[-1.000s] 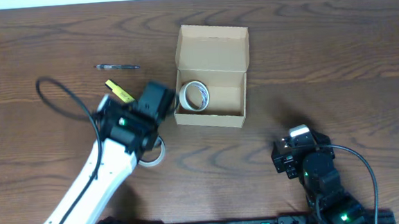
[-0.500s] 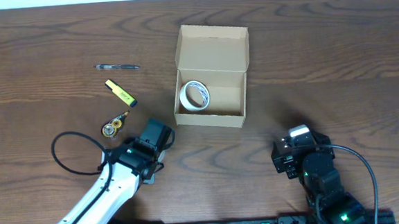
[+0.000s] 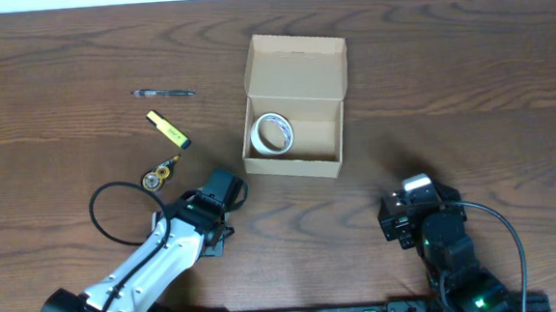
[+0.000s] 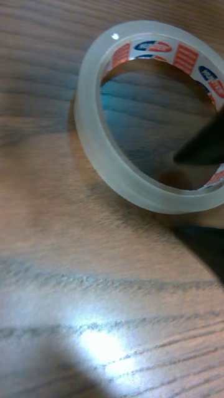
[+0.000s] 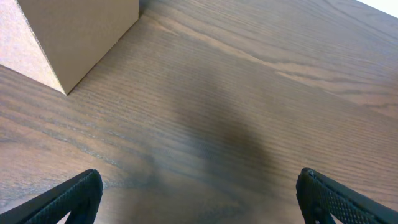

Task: Pack container
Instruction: 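Carry the second tape roll into the box and release it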

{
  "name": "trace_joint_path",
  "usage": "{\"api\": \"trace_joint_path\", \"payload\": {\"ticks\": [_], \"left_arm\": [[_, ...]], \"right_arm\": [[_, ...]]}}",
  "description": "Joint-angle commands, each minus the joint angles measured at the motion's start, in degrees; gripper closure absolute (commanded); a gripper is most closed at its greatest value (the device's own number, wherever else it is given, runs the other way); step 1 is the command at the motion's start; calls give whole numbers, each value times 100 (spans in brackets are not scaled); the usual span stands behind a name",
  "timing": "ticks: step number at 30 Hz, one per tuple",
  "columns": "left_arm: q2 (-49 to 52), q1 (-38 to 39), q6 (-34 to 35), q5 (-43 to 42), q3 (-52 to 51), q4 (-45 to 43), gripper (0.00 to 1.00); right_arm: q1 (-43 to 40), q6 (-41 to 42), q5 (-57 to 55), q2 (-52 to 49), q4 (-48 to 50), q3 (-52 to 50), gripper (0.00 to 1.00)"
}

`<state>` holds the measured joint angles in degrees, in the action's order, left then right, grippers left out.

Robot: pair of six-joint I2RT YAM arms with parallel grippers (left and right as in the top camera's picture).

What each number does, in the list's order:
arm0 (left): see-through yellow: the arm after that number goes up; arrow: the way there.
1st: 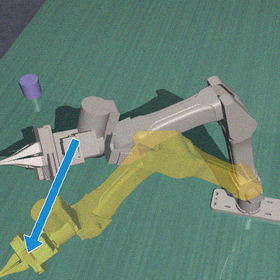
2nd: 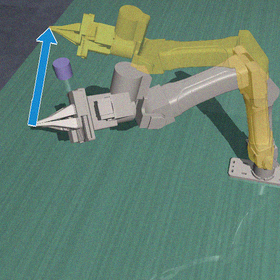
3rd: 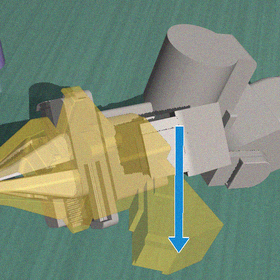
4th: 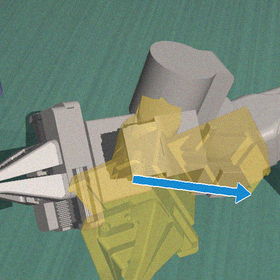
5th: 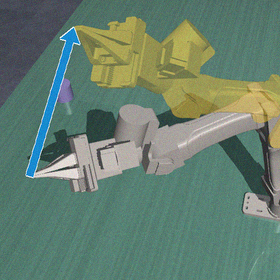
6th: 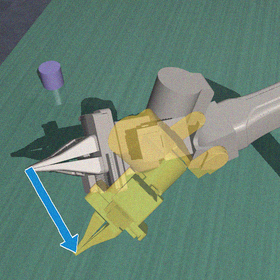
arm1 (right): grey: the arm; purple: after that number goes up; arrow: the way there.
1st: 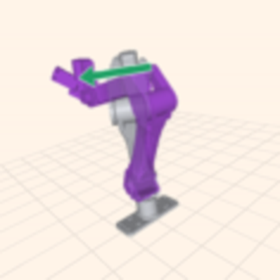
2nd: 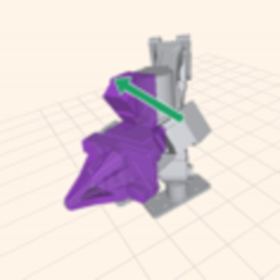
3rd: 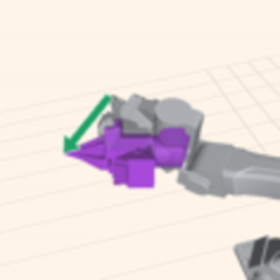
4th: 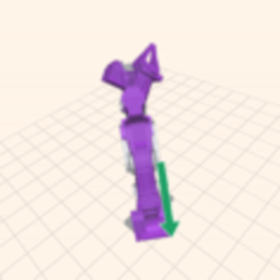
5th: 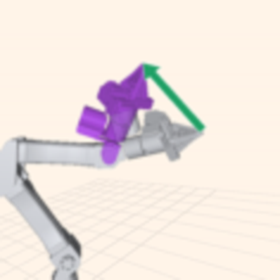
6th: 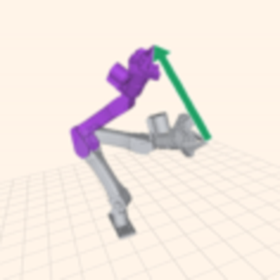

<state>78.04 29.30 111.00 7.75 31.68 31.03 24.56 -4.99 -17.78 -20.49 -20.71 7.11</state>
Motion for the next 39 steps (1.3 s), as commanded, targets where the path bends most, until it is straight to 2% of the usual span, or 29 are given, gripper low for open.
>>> {"api": "trace_joint_path", "payload": {"ticks": [1, 2, 8, 13, 16, 20, 23, 26, 30, 39], "left_arm": [[168, -4, 2, -140, -46, -50, 87], [168, -4, 0, -131, -46, -74, 93], [74, -4, -87, 55, 9, -107, 94], [-505, -4, -927, 866, 376, 57, 94], [-782, -4, -1812, 1368, 975, 369, 94], [-743, -4, -3414, 1670, 2168, 682, 94], [-448, 0, -4693, 1469, 3130, 664, 94], [168, 48, -5598, 870, 4050, 664, 94], [938, 192, -5702, 378, 4568, 645, 94], [2026, 433, -5469, -195, 4638, 553, 94]], "right_arm": [[-37, 2, -42, 35, 9, -28, 1], [-37, 2, -42, 35, 9, -28, 1], [-37, 2, -39, 35, 9, -28, 1], [-37, 2, -42, 35, 9, -28, 1], [-37, 2, -42, 35, 9, -28, 1], [-37, 2, -39, 35, 9, -28, 1], [-37, 2, -42, 35, 9, -28, 1], [-37, 2, -42, 35, 9, -28, 1], [-37, 2, -39, 35, 9, -28, 1], [-37, 2, -42, 35, 9, -28, 1]]}}
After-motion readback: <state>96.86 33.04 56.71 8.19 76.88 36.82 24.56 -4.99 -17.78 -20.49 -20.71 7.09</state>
